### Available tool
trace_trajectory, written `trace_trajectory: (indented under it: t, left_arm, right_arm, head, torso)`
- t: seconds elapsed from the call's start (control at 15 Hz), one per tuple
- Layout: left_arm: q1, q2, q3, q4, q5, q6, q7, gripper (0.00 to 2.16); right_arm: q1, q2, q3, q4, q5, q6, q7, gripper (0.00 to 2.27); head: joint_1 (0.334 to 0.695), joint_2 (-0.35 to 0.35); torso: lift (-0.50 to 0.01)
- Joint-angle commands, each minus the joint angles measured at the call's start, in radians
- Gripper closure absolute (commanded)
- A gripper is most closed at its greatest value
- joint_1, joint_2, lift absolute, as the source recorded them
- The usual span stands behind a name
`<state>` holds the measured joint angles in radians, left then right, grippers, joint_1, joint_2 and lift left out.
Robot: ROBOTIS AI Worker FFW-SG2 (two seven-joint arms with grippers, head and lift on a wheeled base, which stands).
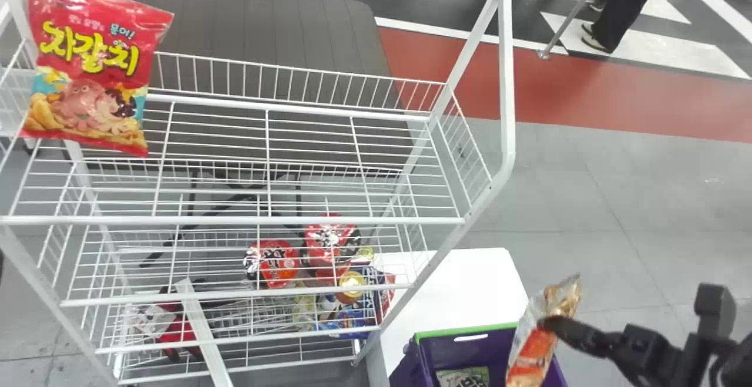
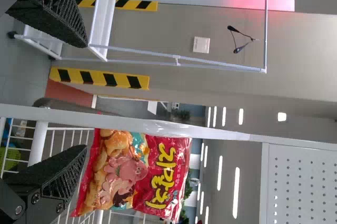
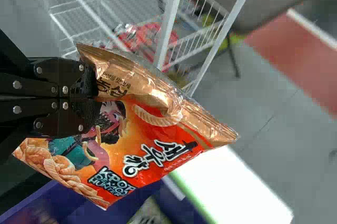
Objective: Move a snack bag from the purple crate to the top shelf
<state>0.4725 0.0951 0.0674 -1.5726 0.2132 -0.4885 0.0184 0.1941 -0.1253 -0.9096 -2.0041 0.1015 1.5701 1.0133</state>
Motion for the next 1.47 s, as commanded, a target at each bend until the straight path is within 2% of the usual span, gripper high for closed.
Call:
trace_trajectory:
  t: [0.0,0.13,0.27,0.47,0.73,0.93,1.27,1.4]
  left_arm:
    - [0.0,0.0,0.0,-0.003,0.0,0.0,0.0,0.14]
    - [0.001,0.0,0.0,-0.007,0.0,0.0,0.0,0.14]
    - [0.001,0.0,0.0,-0.009,0.0,0.0,0.0,0.14]
    - [0.003,0.0,0.002,-0.007,0.0,0.0,0.0,0.14]
    - [0.003,0.0,0.003,-0.007,0.0,0.0,0.0,0.14]
    - [0.003,0.002,0.003,-0.007,0.0,0.0,0.0,0.14]
    - [0.003,0.002,0.003,-0.007,0.0,0.0,0.0,0.14]
    - [0.003,0.002,0.003,-0.006,0.0,0.0,0.0,0.14]
  right_arm:
    - [0.013,0.036,0.021,-0.156,-0.077,0.002,-0.001,2.08]
    - [0.019,0.07,0.028,-0.252,-0.135,0.002,-0.001,2.08]
    - [0.022,0.085,0.054,-0.312,-0.189,0.002,-0.001,2.08]
    - [0.033,0.126,0.104,-0.395,-0.215,0.002,-0.002,2.08]
    - [0.038,0.126,0.135,-0.496,-0.304,0.002,-0.018,2.08]
    - [0.021,0.126,0.161,-0.544,-0.364,0.002,-0.041,2.08]
    - [0.001,0.126,0.241,-0.541,-0.597,0.002,-0.234,2.08]
    - [0.001,0.126,0.314,-0.53,-0.628,0.002,-0.309,2.08]
  head:
    - [0.695,-0.287]
    - [0.695,-0.227]
    - [0.695,-0.189]
    - [0.695,-0.127]
    - [0.695,-0.035]
    - [0.695,-0.004]
    - [0.695,0.061]
    - [0.695,0.088]
  torso:
    - [0.0]
    - [0.0]
    - [0.0]
    - [0.0]
    - [0.0]
    - [0.0]
    - [0.0]
    - [0.0]
